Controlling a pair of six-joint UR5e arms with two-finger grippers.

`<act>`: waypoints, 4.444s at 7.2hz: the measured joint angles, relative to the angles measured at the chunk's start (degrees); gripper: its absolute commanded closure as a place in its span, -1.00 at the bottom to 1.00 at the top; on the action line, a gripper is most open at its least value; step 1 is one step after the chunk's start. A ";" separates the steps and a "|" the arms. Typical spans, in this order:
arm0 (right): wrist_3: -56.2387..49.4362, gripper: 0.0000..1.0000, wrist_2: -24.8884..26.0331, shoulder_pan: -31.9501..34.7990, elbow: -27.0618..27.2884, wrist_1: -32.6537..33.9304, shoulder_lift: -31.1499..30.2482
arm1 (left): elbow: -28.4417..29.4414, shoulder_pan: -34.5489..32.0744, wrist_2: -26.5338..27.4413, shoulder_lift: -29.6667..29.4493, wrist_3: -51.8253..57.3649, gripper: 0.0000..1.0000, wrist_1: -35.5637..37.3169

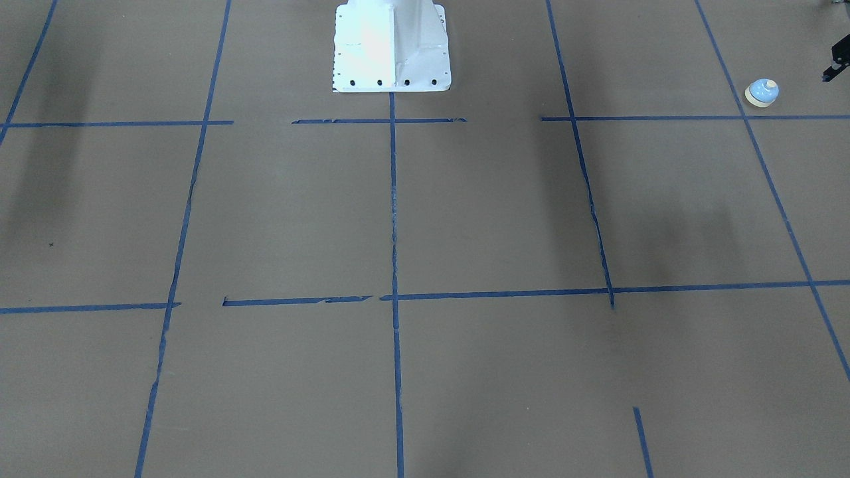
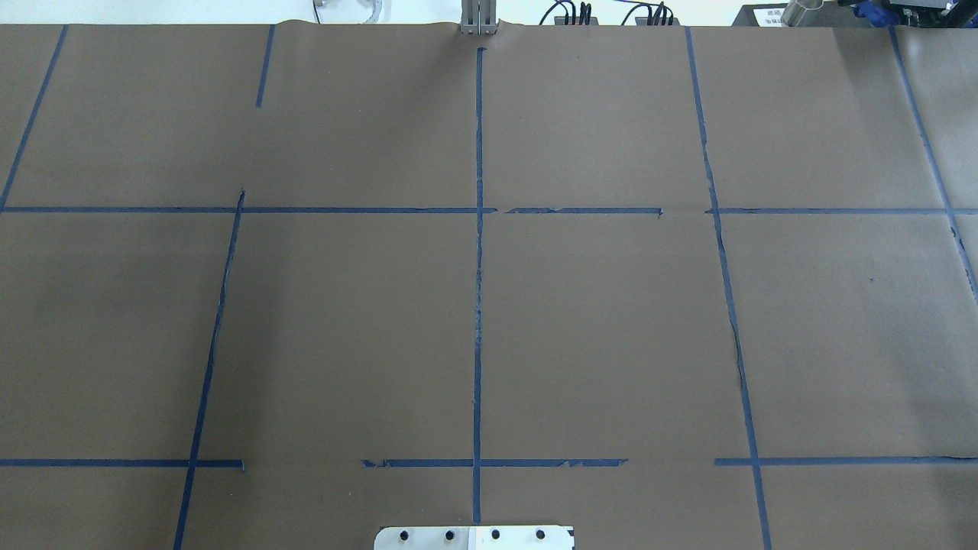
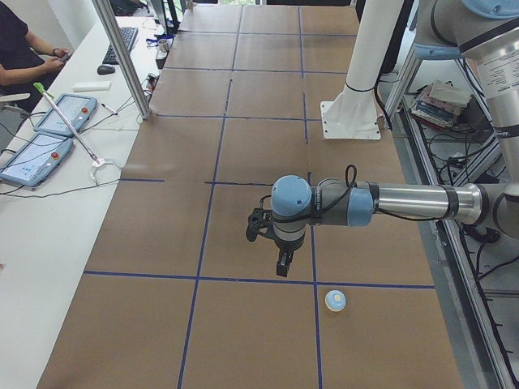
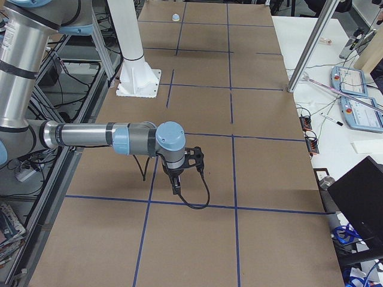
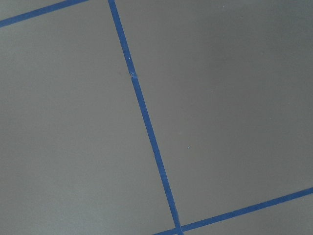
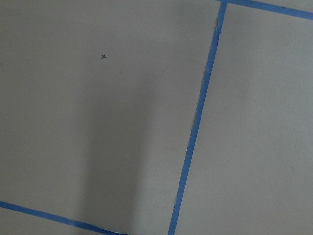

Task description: Place and press bell with both arms

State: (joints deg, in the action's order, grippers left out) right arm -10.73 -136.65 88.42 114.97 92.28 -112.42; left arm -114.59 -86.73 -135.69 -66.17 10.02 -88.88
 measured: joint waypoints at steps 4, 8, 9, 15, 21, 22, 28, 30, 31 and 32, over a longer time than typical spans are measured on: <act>0.15 -1.00 -0.70 -0.08 0.01 -2.20 -0.14 | 6.45 5.96 0.66 1.90 -10.66 -1.00 -10.42; 0.34 -1.00 -0.78 -0.31 -0.01 -4.31 -0.17 | 21.50 17.23 0.30 6.09 -22.71 -1.00 -36.25; 0.36 -1.00 -0.78 -0.38 -0.01 -4.39 -0.17 | 22.92 21.30 0.22 6.43 -22.96 -1.00 -38.10; 0.54 -1.00 -2.44 -0.44 -0.31 -4.04 -0.76 | 27.34 30.12 0.17 7.58 -22.92 -1.00 -44.04; 0.50 -1.00 -2.65 -0.44 -0.57 -4.22 -0.87 | 27.94 34.09 0.57 6.79 -22.85 -0.77 -44.71; 0.47 -1.00 -2.65 -0.44 -0.54 -4.26 -0.87 | 28.11 34.43 0.55 6.72 -22.87 -0.23 -44.71; 0.45 -1.00 -2.66 -0.44 -0.53 -4.39 -0.95 | 21.79 34.69 -0.06 6.30 -33.38 0.96 -55.36; 0.51 -1.00 -2.65 -0.44 -0.53 -4.41 -0.81 | 15.22 35.39 -0.05 0.31 -48.44 0.96 -56.39; 0.55 -1.00 -2.67 -0.44 -0.53 -4.44 -0.69 | 14.25 36.89 0.08 -4.92 -55.44 0.95 -56.30; 0.59 -1.00 -2.75 -0.44 -0.53 -4.46 -0.62 | 13.95 39.23 0.30 -10.48 -62.13 0.95 -55.53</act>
State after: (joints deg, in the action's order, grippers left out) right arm -10.14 -139.40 87.98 114.43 87.82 -113.04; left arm -100.64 -47.50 -135.40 -76.65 -52.12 -144.41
